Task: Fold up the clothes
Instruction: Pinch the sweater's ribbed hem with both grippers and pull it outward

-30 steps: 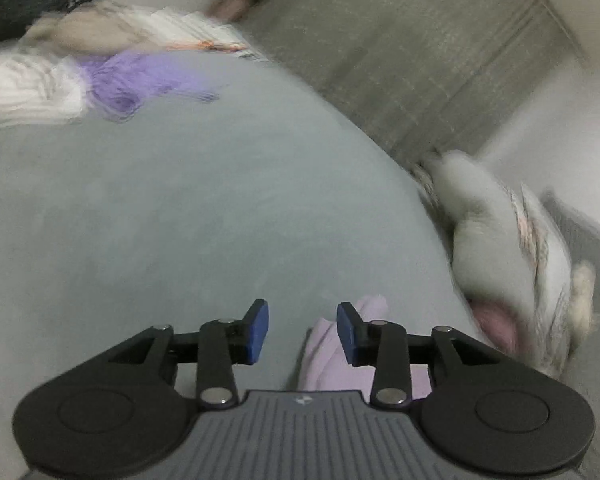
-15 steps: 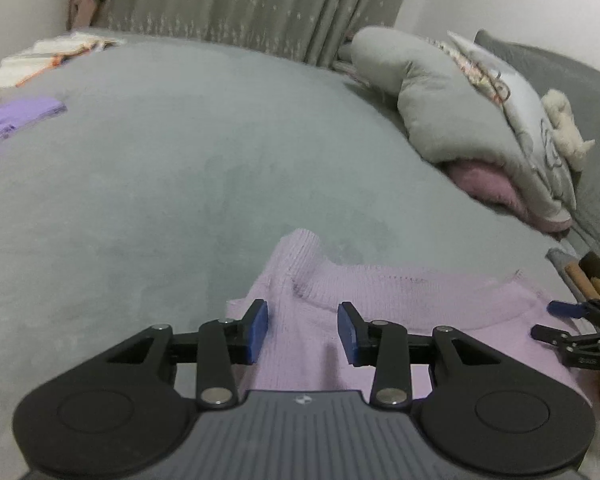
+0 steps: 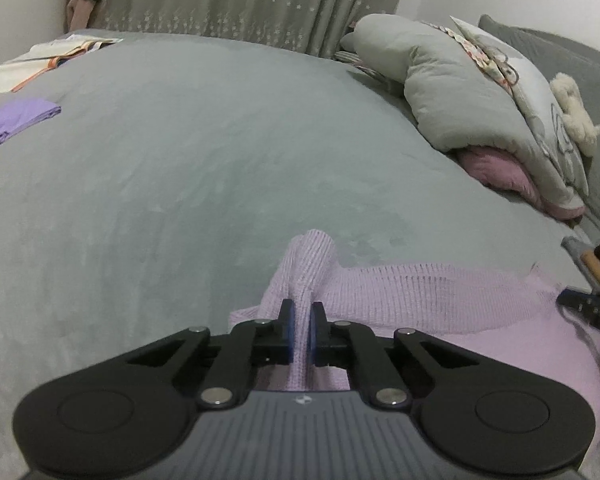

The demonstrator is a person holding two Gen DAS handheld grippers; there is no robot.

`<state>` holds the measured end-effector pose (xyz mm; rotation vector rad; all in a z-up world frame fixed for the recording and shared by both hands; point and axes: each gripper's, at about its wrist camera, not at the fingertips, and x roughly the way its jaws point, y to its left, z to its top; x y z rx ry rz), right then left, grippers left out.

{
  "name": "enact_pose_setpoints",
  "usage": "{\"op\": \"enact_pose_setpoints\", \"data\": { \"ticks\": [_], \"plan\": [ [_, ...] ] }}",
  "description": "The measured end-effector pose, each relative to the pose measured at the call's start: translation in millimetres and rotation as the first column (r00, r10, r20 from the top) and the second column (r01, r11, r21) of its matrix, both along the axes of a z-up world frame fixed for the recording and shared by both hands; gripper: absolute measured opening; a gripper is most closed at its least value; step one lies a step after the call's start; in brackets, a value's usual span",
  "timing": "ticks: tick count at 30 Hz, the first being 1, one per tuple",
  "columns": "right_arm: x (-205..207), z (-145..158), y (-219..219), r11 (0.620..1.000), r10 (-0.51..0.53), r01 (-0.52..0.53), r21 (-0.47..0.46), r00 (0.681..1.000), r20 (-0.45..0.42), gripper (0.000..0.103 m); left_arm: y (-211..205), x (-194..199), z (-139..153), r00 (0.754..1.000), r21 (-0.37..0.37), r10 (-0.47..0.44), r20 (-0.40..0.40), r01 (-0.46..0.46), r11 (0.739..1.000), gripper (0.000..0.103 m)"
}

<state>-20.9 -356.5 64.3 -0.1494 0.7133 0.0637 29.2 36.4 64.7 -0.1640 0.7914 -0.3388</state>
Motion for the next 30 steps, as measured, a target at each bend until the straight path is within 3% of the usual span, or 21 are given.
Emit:
{"op": "enact_pose_setpoints", "data": {
  "ticks": [1,2,3,4,6,7,8,10,14,20,24,30],
  "plan": [
    [2,-2,0,1.000,0.020,-0.020,0.005,1.000,-0.024,0.056,-2,1,-1,1.000,0.008,-0.010,-0.005,0.010,1.000,0.012],
    [2,-4,1,0.999,0.052,-0.052,0.011,0.998,-0.044,0.075,-2,2,-3,1.000,0.006,-0.018,-0.013,0.018,1.000,0.022],
    [2,-5,3,0.997,0.073,-0.073,0.002,0.996,-0.048,0.077,-2,3,-5,0.999,-0.001,-0.025,-0.022,0.025,1.000,0.029],
    [2,-7,7,0.996,0.080,-0.081,-0.027,0.996,-0.050,0.075,-2,4,-6,0.999,-0.005,-0.026,-0.026,0.026,1.000,0.031],
    [4,-8,14,0.994,0.068,-0.072,-0.078,0.996,-0.049,0.057,-2,4,-7,0.999,-0.007,-0.021,-0.027,0.021,1.000,0.030],
    [4,-8,15,0.995,0.061,-0.064,-0.079,0.997,-0.046,0.035,-1,5,-8,1.000,-0.006,-0.014,-0.026,0.014,1.000,0.026],
    [5,-7,13,0.996,0.045,-0.048,-0.075,0.998,-0.043,0.019,-1,6,-9,1.000,-0.005,-0.007,-0.025,0.007,1.000,0.014],
    [6,-5,9,0.998,0.021,-0.023,-0.055,0.999,-0.040,0.012,2,7,-9,1.000,-0.018,0.007,-0.025,-0.007,1.000,0.009],
    [4,-1,6,0.999,0.017,-0.019,-0.046,0.999,-0.029,0.005,11,6,-7,0.999,-0.066,0.033,-0.031,-0.035,0.997,0.004],
    [-6,20,3,0.999,-0.016,0.019,-0.033,0.997,0.079,0.003,17,1,7,0.998,-0.122,0.065,0.020,-0.062,0.991,0.003],
    [-5,22,-2,0.999,-0.039,0.041,-0.022,0.995,0.095,0.003,23,9,0,0.996,-0.160,0.093,-0.012,-0.094,0.983,0.003],
    [6,11,-3,0.990,-0.096,0.105,-0.090,0.991,0.097,0.000,21,19,-12,0.990,-0.136,0.134,-0.038,-0.138,0.981,0.004]
  ]
}}
